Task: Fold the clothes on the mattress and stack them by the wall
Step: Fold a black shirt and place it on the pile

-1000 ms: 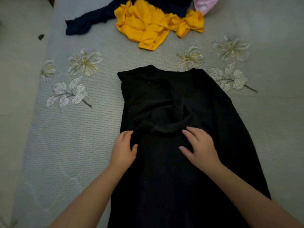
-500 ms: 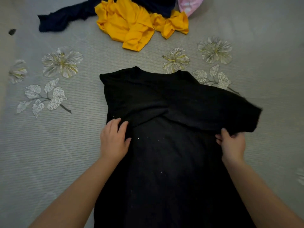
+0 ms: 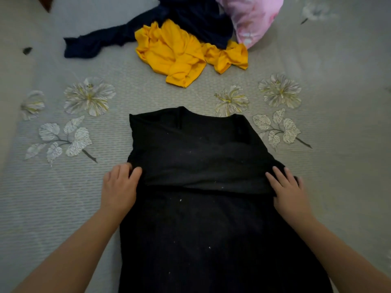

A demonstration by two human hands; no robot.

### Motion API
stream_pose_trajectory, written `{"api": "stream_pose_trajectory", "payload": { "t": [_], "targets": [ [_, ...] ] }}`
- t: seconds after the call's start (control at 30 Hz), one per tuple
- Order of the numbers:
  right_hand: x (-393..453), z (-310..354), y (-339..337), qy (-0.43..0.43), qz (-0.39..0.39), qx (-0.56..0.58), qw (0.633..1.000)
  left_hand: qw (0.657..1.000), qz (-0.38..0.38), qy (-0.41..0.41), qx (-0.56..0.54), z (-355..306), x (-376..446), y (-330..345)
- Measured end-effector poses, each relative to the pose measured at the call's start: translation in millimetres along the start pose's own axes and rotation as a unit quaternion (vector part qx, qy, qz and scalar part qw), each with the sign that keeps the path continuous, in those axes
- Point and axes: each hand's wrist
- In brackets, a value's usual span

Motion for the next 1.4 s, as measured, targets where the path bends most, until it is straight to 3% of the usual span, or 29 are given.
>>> {"api": "stream_pose_trajectory", "payload": {
  "t": [0.1, 0.13, 0.23, 0.27, 0.33, 0.4, 0.47, 0.5, 0.53, 0.57, 0.63, 0.67, 0.73, 0.83, 0.93, 1.03, 1.17, 1.4],
  "targets": [
    [-5.2, 19.9, -5.6, -0.108, -0.148, 0.037, 0.982, 0.996, 0.051, -0.073, -0.029, 10.1, -11.4, 4.7],
    [-9.2, 30.4, -6.4, -0.129, -0.151, 0.035, 0.980, 0.991, 0.077, -0.104, -0.039, 14.1, -15.8, 7.2],
    [-22.9, 57.2, 1.7, -0.137, -0.001, -0.023, 0.990, 0.960, 0.220, -0.163, -0.054, 28.7, -24.6, 17.1],
    [-23.8, 59.2, 8.4, -0.106, 0.077, -0.028, 0.991, 0.952, 0.254, -0.158, -0.060, 34.8, -23.9, 18.0],
    [-25.2, 57.7, 15.9, -0.069, 0.146, 0.007, 0.987, 0.945, 0.295, -0.129, -0.062, 46.5, -15.9, 17.3],
    [-23.1, 55.3, 9.2, -0.080, 0.084, 0.128, 0.985, 0.959, 0.252, -0.107, -0.076, 53.1, -1.3, 10.4],
    [-11.8, 47.1, -3.6, -0.070, -0.056, 0.224, 0.971, 0.978, 0.149, -0.093, -0.114, 51.8, 16.5, 6.0],
    [-3.9, 41.0, -10.3, -0.054, -0.123, 0.241, 0.961, 0.982, 0.109, -0.077, -0.132, 47.2, 27.1, 4.0],
    [6.5, 35.4, -15.7, -0.031, -0.141, 0.248, 0.958, 0.984, 0.090, -0.059, -0.140, 40.4, 39.5, 3.2],
    [17.0, 30.8, -24.1, 0.010, -0.112, 0.254, 0.961, 0.986, 0.088, -0.037, -0.137, 32.7, 52.4, 4.0],
    [32.8, 20.5, -34.3, 0.083, 0.023, 0.287, 0.954, 0.987, 0.121, 0.000, -0.104, 17.3, 76.6, 8.6],
    [38.0, 18.6, -38.0, 0.099, 0.080, 0.308, 0.943, 0.988, 0.140, 0.008, -0.071, 11.9, 87.1, 12.7],
    [41.8, 15.7, -46.0, 0.068, 0.114, 0.286, 0.949, 0.985, 0.173, 0.005, -0.012, 6.4, 102.6, 22.2],
    [37.4, 15.0, -57.9, -0.024, 0.087, 0.244, 0.965, 0.986, 0.155, 0.014, 0.057, 11.9, 111.5, 25.7],
    [22.9, 26.0, -58.5, -0.099, 0.086, 0.323, 0.937, 0.994, 0.099, 0.040, 0.031, 27.4, 108.6, 23.3],
    [30.7, 41.7, -41.8, -0.051, 0.107, 0.363, 0.924, 0.990, 0.133, 0.020, 0.035, 45.6, 102.0, 18.5],
    [66.5, 44.8, -30.5, 0.043, 0.009, 0.259, 0.965, 0.980, 0.176, -0.043, 0.087, 57.9, 104.0, 18.3],
    [104.0, 30.5, -20.2, 0.030, -0.015, 0.137, 0.990, 0.978, 0.139, -0.108, 0.110, 52.4, 112.2, 27.4]
  ]
}}
Point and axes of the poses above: each hand's wrist, its own x-axis towards the middle knuckle, its own y-axis out of the palm, z = x × y, and after that the axes turned 9 degrees about x, right-handed
